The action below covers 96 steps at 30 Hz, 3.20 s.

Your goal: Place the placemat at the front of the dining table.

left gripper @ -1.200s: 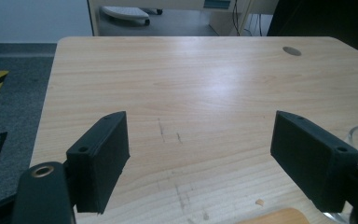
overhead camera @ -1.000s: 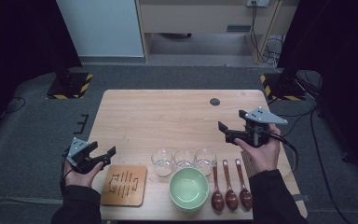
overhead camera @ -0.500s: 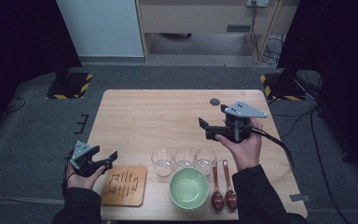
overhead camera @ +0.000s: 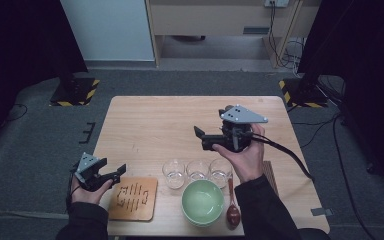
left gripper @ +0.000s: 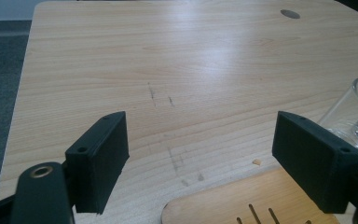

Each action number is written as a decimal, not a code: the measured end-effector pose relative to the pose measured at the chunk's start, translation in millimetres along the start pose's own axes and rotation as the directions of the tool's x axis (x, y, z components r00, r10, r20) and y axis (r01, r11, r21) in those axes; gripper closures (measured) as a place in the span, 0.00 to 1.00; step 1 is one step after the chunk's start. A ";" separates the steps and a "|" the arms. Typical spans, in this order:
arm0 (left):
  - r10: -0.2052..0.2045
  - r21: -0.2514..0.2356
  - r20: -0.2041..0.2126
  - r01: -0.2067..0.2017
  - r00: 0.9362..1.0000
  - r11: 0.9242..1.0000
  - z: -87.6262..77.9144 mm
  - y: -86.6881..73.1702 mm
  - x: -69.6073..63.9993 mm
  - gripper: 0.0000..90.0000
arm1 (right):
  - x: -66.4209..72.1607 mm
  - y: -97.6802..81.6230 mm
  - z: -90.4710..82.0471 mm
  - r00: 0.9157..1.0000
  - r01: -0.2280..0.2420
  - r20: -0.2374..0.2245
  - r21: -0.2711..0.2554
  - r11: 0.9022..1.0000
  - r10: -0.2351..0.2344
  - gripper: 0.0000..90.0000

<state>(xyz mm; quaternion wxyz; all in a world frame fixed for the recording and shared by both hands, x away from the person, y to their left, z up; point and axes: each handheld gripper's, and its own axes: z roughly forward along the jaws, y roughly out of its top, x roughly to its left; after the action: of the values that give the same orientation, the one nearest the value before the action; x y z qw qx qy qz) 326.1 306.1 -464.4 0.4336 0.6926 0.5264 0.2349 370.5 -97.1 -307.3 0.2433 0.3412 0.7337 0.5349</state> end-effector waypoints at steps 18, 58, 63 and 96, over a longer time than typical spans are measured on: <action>-0.019 0.004 -0.005 0.019 1.000 1.000 -1.1 -3.5 6.0 0.20 | 45.0 11.8 30.7 0.997 0.018 -0.070 0.007 1.000 -0.017 0.11; -0.047 0.002 -0.025 0.047 0.999 0.999 0.4 -4.9 19.0 0.19 | 105.1 18.1 74.2 0.981 -0.048 -0.185 0.029 0.998 0.052 0.13; -0.049 -0.001 -0.027 0.049 0.998 0.999 -0.3 -4.8 20.4 0.19 | 122.4 24.7 84.5 0.980 -0.019 -0.199 0.051 0.999 0.028 0.14; -0.062 0.038 -0.024 0.063 0.998 0.997 0.9 -7.3 28.4 0.17 | 194.4 -80.7 121.9 0.980 0.016 -0.195 0.246 0.969 0.033 0.16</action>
<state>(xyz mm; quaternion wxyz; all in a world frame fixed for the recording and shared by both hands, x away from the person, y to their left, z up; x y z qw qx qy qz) 332.6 332.8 -474.8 0.4212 0.6813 0.5573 0.2188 313.0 110.5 -420.2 0.1225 0.3169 0.8136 0.4718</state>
